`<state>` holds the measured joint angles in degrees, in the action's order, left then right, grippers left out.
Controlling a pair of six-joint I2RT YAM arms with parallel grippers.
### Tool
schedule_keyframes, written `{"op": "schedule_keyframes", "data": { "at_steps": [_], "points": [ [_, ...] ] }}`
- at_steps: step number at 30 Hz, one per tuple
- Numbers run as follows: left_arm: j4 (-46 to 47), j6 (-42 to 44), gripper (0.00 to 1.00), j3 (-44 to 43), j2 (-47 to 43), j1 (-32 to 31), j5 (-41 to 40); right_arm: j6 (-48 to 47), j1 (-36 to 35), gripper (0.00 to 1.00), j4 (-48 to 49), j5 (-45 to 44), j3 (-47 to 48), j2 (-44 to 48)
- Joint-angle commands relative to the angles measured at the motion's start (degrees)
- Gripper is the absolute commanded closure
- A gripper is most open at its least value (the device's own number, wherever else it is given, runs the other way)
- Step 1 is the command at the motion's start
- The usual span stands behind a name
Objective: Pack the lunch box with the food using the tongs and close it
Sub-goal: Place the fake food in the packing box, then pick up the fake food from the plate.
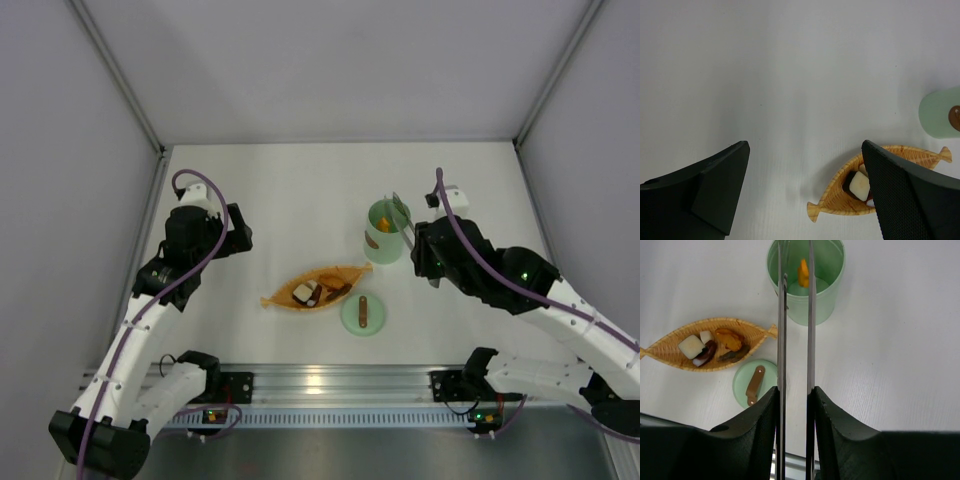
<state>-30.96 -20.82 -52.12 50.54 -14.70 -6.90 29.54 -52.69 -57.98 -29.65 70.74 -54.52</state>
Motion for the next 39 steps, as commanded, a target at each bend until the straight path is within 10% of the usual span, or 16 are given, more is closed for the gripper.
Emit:
{"op": "schedule_keyframes", "data": {
  "at_steps": [1,20,39],
  "points": [
    [0.81,0.78,0.01,-0.88,0.08,0.20,-0.05,-0.80,0.92,0.68,4.28,-0.06,0.80,-0.06],
    [0.81,0.78,0.01,-0.88,0.08,0.20,-0.31,-2.73,-0.31,0.67,3.66,10.93,6.60,-2.69],
    [0.90,0.87,0.01,-0.97,0.17,0.20,-0.14,5.79,-20.17,0.65,10.42,11.72,-5.96,-9.20]
  ]
}}
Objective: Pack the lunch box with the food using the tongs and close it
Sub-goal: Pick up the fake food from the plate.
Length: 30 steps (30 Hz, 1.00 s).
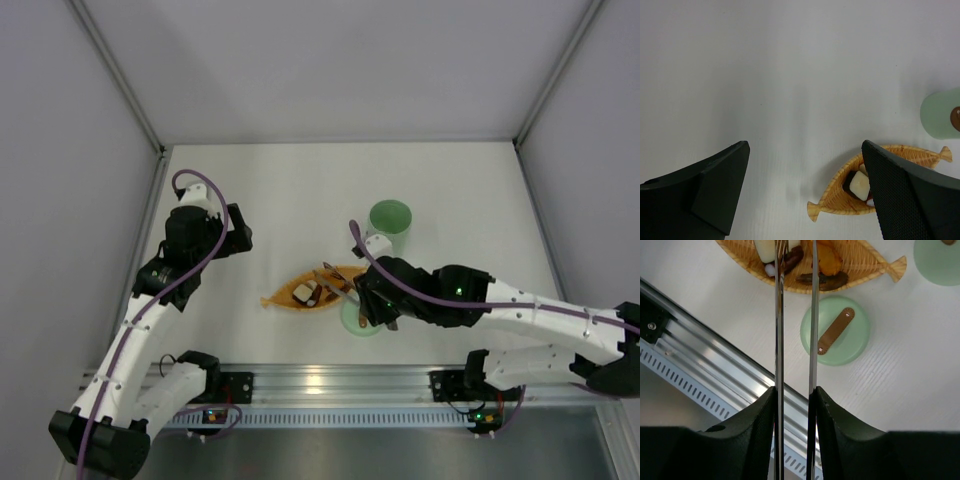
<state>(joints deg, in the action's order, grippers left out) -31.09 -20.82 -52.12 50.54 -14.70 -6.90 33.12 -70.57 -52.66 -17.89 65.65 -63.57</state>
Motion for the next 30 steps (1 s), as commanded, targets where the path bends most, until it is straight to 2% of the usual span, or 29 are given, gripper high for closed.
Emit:
{"op": "schedule_keyframes", "data": {
  "at_steps": [1,7,30],
  "points": [
    [0.95,0.78,0.01,-0.97,0.26,0.20,-0.14,2.56,-2.64,0.65,5.20,-0.04,-1.31,-0.67],
    [0.95,0.78,0.01,-0.88,0.26,0.20,-0.22,3.09,-4.58,0.64,6.43,-0.83,-2.54,-2.34],
    [0.86,0.78,0.01,-0.88,0.34,0.20,-0.31,1.24,-4.58,0.66,9.60,-5.58,-2.80,-8.23]
  ]
}}
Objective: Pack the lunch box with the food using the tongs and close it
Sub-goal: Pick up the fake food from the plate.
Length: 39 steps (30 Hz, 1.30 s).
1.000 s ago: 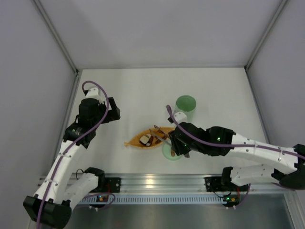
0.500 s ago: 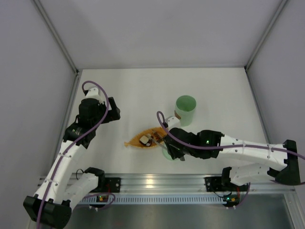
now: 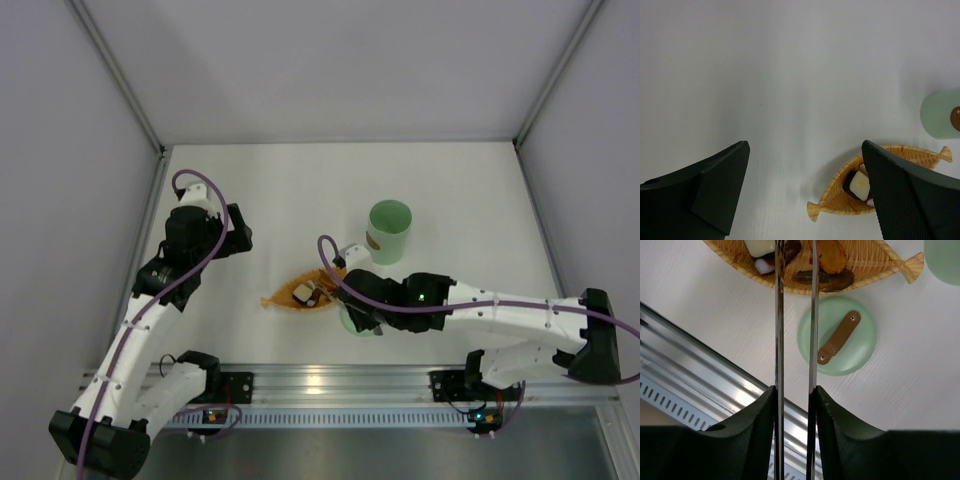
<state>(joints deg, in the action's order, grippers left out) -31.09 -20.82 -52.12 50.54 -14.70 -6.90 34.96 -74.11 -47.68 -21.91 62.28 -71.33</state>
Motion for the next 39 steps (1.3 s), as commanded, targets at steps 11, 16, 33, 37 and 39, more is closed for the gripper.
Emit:
{"op": "schedule_keyframes", "data": {
  "at_steps": [11,16,33,37,39],
  "points": [
    [0.86,0.78,0.01,-0.88,0.26,0.20,-0.31,-0.33,-1.04,0.66,4.88,-1.20,0.03,-0.74],
    [0.94,0.78,0.01,-0.88,0.26,0.20,-0.22,-0.16,-1.04,0.67,5.14,-0.94,-0.84,-0.65],
    [0.86,0.78,0.01,-0.88,0.35,0.20,-0.40,0.28,-1.04,0.69,6.29,0.91,-1.99,-0.65],
    [0.94,0.78,0.01,-0.88,0.34,0.20,-0.31,0.46,-1.04,0.68,6.02,1.17,-2.08,0.31],
    [0.86,0.78,0.01,-0.88,0.34,0.20,-0.31,0.55,-1.04,0.68,5.85,1.34,-2.08,0.40]
  ]
}}
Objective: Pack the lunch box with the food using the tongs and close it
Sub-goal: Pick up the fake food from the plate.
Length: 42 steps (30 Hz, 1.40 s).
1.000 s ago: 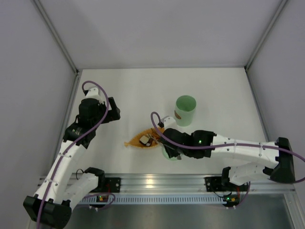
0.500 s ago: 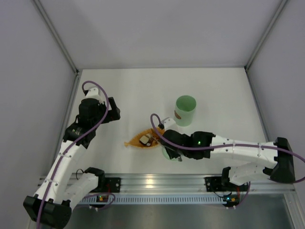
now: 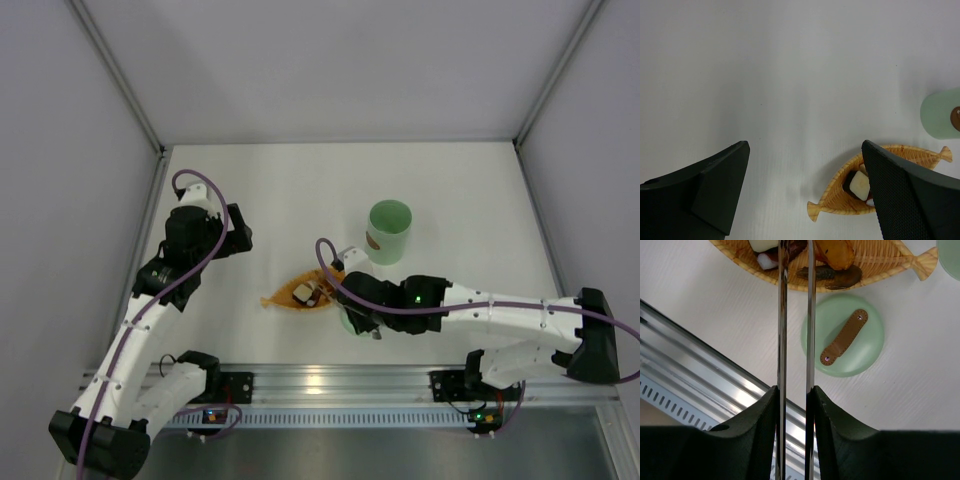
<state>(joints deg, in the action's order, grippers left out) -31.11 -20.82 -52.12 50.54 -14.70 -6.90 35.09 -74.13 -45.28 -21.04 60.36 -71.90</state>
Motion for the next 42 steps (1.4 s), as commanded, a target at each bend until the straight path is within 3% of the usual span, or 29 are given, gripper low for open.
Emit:
{"op": "schedule_keyframes", "data": {
  "at_steps": [1,42],
  "points": [
    [0.97,0.78,0.01,-0.88,0.34,0.20,-0.31,0.42,-1.02,0.68,3.35,0.56,-0.15,0.88],
    [0.97,0.69,0.01,-0.88,0.34,0.20,-0.40,1.38,-1.28,0.69,2.82,2.58,-2.79,3.08]
  ]
}}
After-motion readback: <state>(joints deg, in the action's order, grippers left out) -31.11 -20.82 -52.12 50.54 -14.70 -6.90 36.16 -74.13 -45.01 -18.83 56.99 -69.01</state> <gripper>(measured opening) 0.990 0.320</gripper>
